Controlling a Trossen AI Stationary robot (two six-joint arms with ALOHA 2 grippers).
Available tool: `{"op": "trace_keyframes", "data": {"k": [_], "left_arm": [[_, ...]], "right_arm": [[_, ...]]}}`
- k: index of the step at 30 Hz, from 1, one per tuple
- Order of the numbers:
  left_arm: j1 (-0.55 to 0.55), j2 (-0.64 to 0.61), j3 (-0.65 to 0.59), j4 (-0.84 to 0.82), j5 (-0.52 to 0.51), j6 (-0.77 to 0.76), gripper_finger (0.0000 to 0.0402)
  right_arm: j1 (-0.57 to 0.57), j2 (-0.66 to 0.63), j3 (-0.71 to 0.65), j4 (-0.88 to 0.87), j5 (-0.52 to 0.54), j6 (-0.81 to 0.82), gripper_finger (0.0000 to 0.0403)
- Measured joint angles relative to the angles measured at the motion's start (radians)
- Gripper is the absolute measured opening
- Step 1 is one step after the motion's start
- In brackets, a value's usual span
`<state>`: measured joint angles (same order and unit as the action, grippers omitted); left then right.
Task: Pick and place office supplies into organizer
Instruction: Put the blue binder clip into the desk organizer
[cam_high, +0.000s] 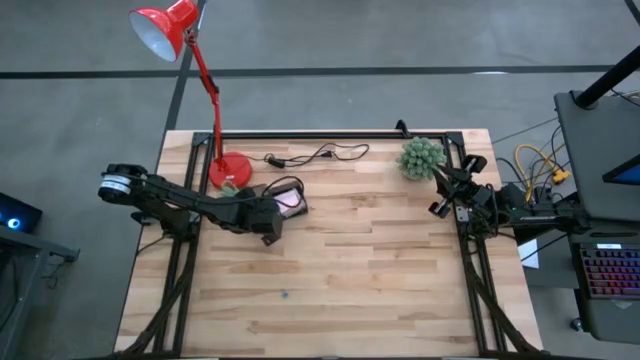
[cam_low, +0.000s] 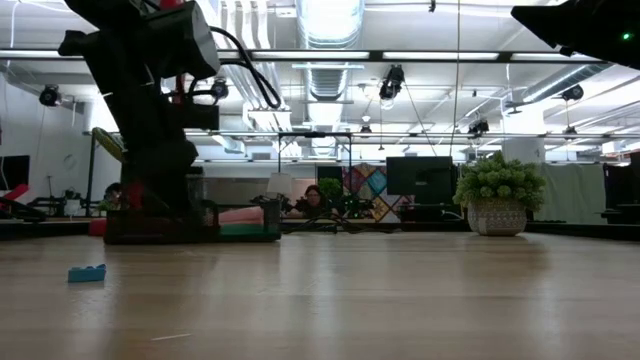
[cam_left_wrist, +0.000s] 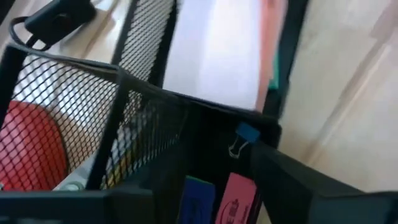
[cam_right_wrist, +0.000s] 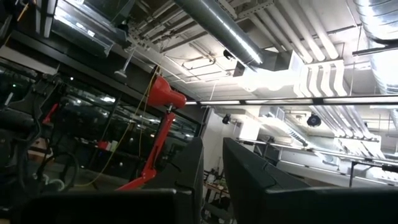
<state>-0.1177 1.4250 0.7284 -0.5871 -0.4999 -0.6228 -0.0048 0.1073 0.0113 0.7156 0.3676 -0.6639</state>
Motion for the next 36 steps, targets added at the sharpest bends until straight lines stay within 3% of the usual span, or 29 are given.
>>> {"op": "trace_keyframes", "data": {"k": [5,29,36], "left_arm": [[0.000,0.000,0.010,0.004,0.020,0.003,0.0189],[0.000,0.002,0.173,-0.006,0.037,0.087,0.0189],[-0.006,0.007,0.271,0.021,0.214,-0.074,0.0189]], "right_arm": [[0.000,0.000,0.000,0.000,0.000,0.000,0.0052],[0.000,0.000,0.000,0.000,0.000,-0.003,0.0052],[0.000,0.000,0.000,0.000,0.000,-0.003,0.0052]]}}
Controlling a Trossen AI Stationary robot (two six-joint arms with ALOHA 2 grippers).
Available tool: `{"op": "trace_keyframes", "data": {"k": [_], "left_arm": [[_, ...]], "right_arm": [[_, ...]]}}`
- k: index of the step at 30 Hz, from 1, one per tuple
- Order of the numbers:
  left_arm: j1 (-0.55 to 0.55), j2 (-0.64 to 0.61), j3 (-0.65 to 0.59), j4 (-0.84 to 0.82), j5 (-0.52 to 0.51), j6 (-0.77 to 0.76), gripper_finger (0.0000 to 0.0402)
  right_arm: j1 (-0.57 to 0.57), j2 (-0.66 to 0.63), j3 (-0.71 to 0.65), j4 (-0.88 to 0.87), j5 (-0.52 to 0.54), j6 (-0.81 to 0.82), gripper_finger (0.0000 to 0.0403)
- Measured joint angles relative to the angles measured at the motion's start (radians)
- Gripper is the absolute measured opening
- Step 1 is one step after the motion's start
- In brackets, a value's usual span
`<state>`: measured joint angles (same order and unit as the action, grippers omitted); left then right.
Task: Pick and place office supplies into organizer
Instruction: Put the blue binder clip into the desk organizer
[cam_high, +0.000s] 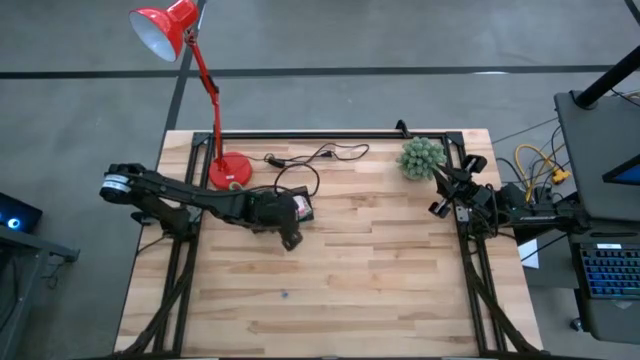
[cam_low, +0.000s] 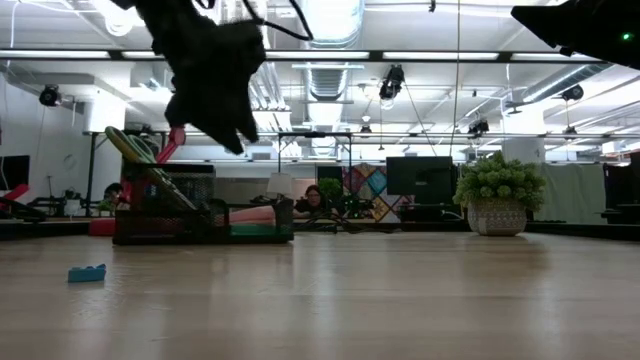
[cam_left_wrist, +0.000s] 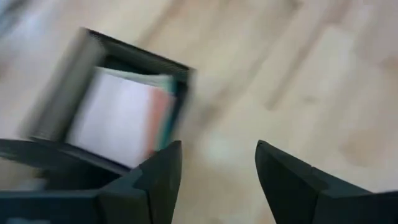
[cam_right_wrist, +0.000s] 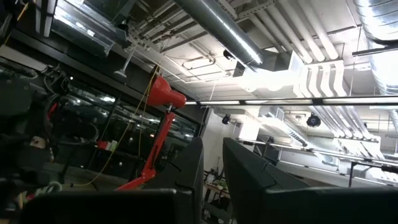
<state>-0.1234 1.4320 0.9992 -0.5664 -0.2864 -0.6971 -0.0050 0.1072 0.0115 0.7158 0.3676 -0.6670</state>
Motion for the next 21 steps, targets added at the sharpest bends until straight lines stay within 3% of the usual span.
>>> {"op": "trace_keyframes", "data": {"k": [6,10,21], "left_arm": [[-0.055,0.027,0.048,0.095,0.150,-0.206,0.0189],[-0.107,0.059,0.058,0.156,0.231,-0.517,0.0189],[-0.298,0.240,0.057,0.165,0.627,-1.205,0.0189]], "right_arm": [[0.000,0.000,0.000,0.000,0.000,0.000,0.0052],[0.000,0.000,0.000,0.000,0.000,0.000,0.0052],[0.000,0.000,0.000,0.000,0.000,0.004,0.0052]]}}
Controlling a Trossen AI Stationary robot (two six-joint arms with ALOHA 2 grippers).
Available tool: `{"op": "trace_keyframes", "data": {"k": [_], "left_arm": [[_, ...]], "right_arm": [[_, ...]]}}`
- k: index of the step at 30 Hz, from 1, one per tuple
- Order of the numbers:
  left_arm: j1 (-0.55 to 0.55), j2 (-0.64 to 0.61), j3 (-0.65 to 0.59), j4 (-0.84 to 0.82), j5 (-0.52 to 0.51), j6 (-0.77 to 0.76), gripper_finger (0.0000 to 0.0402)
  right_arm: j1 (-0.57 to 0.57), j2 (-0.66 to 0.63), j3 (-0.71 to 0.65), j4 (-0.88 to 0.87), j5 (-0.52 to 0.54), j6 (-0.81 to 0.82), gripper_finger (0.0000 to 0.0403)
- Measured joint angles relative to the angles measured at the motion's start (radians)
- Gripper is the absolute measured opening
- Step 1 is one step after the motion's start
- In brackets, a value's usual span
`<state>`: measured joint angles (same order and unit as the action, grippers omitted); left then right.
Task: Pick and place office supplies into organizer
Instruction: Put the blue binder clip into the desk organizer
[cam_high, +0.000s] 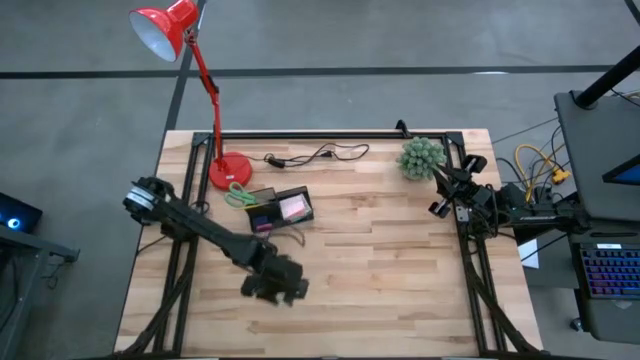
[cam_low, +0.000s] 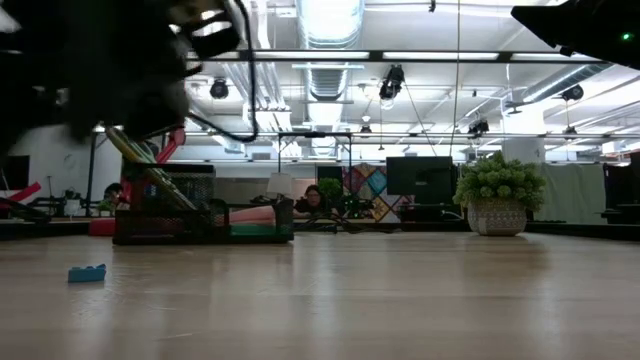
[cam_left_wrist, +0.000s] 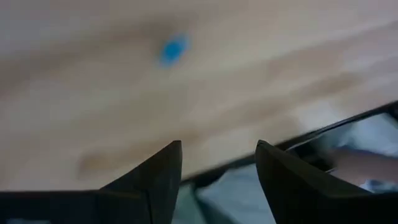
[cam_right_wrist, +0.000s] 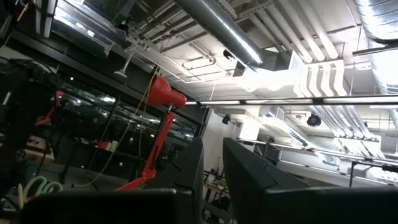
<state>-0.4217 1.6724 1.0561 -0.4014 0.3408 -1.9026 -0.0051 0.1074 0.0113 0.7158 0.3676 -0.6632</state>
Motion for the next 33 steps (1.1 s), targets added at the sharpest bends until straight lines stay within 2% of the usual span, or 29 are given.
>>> {"op": "trace_keyframes", "data": {"k": [2,5,10,12,23,29,33], "left_arm": [[-0.024,0.021,0.000,0.000,0.060,-0.057,0.0189],[-0.041,0.034,0.000,0.001,0.064,-0.083,0.0189],[-0.040,0.040,-0.001,0.004,-0.096,0.018,0.0189],[-0.038,0.038,-0.001,0.006,-0.138,0.121,0.0189],[-0.037,0.028,0.012,0.013,-0.145,0.810,0.0189],[-0.035,0.028,0.065,-0.144,-0.153,1.094,0.0189],[-0.034,0.028,0.108,-0.262,-0.225,1.321,0.0189]], "right_arm": [[0.000,0.000,0.000,0.000,0.000,0.000,0.0052],[0.000,0.000,0.000,0.000,0.000,0.000,0.0052],[0.000,0.000,0.000,0.000,0.000,-0.001,0.0052],[0.000,0.000,0.000,0.000,0.000,-0.001,0.0052],[0.000,0.000,0.000,0.000,0.000,-0.003,0.0052],[0.000,0.000,0.000,0.000,0.000,-0.003,0.0052],[0.000,0.000,0.000,0.008,-0.005,0.000,0.0052]]}}
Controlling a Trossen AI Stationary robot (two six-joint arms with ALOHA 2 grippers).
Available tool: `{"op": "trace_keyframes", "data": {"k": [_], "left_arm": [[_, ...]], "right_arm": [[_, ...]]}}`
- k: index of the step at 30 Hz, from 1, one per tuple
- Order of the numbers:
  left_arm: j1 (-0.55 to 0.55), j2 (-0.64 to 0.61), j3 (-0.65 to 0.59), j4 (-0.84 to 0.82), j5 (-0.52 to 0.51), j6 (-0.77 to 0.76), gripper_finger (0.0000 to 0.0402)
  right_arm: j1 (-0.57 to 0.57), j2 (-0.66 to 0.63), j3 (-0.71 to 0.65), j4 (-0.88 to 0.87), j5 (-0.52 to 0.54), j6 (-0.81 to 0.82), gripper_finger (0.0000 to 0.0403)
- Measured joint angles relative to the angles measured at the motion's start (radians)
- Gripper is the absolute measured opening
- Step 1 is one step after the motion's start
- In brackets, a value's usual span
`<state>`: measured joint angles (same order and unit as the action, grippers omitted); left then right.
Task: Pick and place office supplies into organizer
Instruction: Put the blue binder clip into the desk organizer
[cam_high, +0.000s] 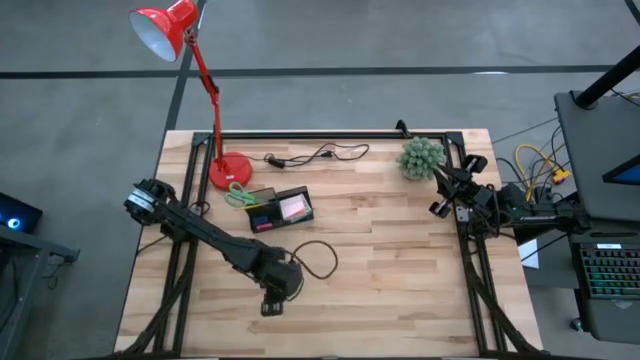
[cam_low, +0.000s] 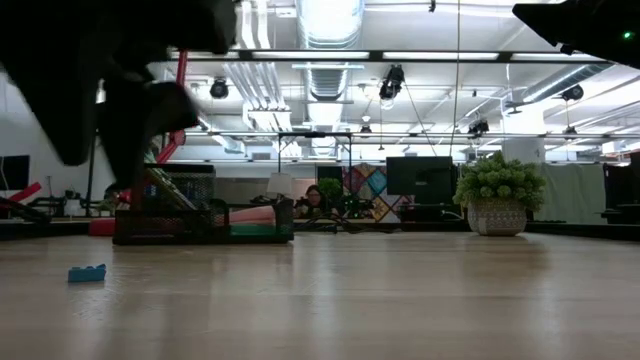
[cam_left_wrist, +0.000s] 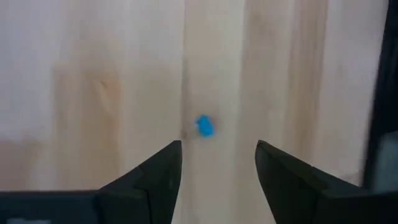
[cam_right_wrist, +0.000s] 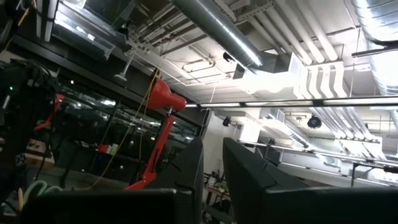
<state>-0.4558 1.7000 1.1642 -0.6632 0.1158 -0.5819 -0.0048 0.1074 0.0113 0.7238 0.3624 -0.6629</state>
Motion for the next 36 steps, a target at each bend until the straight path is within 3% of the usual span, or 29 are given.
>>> {"op": "trace_keyframes", "data": {"k": [7,17,36], "left_arm": [[0.000,0.000,0.031,-0.029,-0.149,0.410,0.0189],[-0.011,0.048,0.015,0.002,-0.154,0.794,0.0189],[-0.047,0.065,-0.011,0.118,-0.108,0.835,0.0189]], "right_arm": [[0.000,0.000,0.000,0.015,-0.002,0.041,0.0052],[0.000,0.000,0.000,0.023,0.001,0.015,0.0052],[0.000,0.000,0.000,0.017,0.005,0.004,0.0052]]}}
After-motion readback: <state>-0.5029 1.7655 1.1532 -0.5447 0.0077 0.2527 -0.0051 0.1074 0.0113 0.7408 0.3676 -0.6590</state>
